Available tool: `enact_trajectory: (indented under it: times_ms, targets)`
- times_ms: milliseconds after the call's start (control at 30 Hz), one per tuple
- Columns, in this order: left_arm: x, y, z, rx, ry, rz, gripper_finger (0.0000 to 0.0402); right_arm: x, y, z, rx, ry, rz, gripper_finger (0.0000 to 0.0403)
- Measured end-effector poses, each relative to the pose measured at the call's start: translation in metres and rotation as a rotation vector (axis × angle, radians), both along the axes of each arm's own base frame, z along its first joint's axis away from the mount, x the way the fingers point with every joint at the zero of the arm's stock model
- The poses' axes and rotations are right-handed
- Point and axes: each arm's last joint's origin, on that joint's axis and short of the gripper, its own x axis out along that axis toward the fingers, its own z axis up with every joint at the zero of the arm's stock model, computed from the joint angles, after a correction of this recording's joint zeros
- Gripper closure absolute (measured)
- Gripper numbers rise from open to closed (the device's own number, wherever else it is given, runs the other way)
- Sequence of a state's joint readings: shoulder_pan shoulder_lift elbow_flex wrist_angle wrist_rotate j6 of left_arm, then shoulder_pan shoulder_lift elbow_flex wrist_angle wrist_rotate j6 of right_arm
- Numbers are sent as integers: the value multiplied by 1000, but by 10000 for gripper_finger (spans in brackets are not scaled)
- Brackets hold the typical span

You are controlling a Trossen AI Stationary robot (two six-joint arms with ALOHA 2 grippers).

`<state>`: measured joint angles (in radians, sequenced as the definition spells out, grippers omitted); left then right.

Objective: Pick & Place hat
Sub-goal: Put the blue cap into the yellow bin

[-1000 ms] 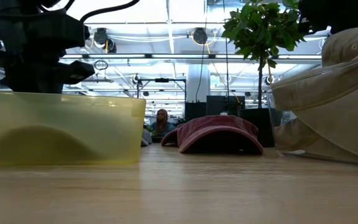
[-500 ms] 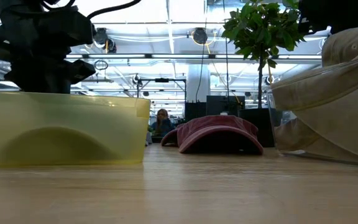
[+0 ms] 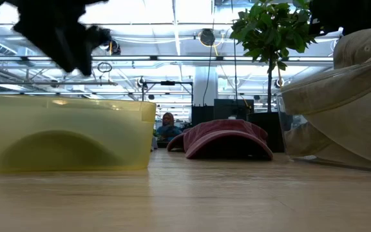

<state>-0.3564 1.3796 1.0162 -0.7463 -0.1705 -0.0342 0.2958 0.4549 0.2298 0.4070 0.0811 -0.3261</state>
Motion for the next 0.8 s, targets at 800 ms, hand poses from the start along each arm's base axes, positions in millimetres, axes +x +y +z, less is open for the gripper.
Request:
enact_trajectory:
  times_ms: [800]
  targets:
    - [-2,150,89,228,20,435,391,0,0,-1,-4,11,1,403]
